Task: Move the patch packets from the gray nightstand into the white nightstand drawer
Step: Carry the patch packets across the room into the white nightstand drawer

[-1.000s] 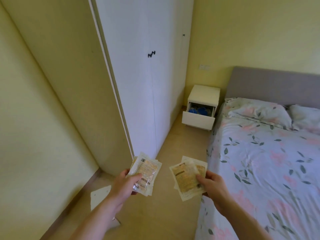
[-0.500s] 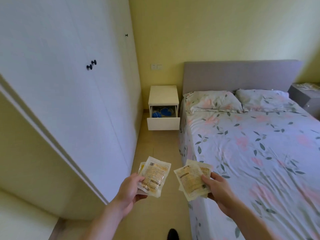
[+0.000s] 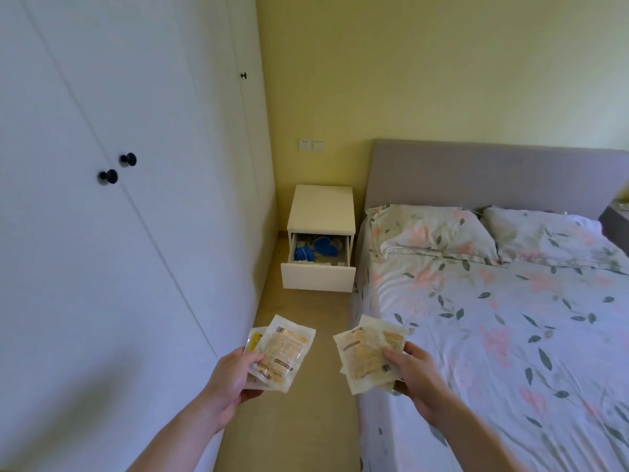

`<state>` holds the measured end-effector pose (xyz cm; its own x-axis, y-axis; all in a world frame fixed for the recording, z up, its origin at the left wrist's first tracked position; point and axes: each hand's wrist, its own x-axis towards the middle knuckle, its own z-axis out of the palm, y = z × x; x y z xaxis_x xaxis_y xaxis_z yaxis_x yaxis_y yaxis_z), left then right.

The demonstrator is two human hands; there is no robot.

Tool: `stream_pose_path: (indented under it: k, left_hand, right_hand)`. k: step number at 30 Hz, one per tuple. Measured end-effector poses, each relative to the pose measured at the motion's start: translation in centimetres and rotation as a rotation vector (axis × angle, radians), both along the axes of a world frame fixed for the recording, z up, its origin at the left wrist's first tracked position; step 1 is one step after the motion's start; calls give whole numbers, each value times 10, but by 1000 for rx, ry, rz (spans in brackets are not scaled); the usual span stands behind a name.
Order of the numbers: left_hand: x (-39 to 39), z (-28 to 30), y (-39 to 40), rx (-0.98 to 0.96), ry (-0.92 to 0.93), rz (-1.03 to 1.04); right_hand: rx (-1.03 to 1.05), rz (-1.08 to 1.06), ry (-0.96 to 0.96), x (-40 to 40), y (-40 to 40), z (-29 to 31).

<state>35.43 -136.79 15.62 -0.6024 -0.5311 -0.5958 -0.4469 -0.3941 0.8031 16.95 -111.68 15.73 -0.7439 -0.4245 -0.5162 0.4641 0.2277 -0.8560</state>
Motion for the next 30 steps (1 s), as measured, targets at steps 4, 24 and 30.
stream_pose_path:
  k: [4,24,30]
  left_hand:
    - [-57,-12,-39,26,-30,62]
    - [-385,-76,-234,121,-163,-13]
    - [-463,-95,-292,39,-253,43]
  right_hand:
    - [4,-12,-17,-62,-36,-8]
    - [177,-148,-138,-370,-190,-77]
    - [271,-92,-188,-473,-251,-116]
